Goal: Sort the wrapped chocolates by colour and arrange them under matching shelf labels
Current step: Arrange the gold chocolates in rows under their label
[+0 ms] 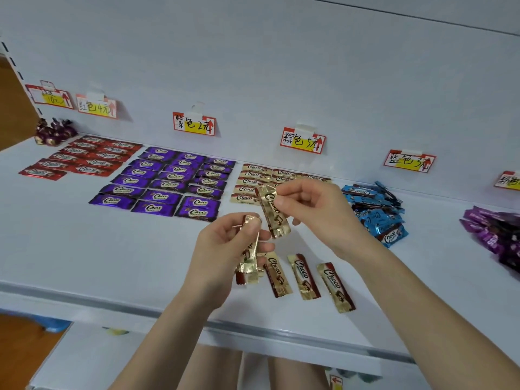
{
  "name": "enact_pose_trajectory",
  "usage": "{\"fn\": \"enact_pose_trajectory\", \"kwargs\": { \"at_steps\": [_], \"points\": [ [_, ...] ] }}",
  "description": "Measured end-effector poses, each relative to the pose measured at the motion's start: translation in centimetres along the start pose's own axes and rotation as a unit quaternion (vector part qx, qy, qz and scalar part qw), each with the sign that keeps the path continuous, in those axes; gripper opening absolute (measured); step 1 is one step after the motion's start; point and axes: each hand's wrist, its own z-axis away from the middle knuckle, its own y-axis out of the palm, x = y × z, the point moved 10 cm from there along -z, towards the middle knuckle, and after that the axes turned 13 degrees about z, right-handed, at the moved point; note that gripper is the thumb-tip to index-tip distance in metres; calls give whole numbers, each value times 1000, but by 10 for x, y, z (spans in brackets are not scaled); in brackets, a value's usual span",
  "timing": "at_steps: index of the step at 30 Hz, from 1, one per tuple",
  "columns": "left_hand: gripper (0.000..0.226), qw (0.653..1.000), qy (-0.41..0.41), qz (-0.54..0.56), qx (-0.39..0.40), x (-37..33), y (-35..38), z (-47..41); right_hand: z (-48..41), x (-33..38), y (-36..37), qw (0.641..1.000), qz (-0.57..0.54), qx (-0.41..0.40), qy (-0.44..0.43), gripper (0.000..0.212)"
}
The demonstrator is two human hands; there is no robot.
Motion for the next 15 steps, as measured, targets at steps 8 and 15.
{"fn": "enact_pose_trajectory", "kwargs": {
  "at_steps": [8, 15],
  "points": [
    [16, 998, 61, -31, 10, -24, 11, -6, 13, -11, 19, 994, 31, 95, 35, 11],
    [9, 997, 48, -33, -43, -18, 2, -12, 22, -2, 21, 969, 234, 62, -51, 28]
  ]
}}
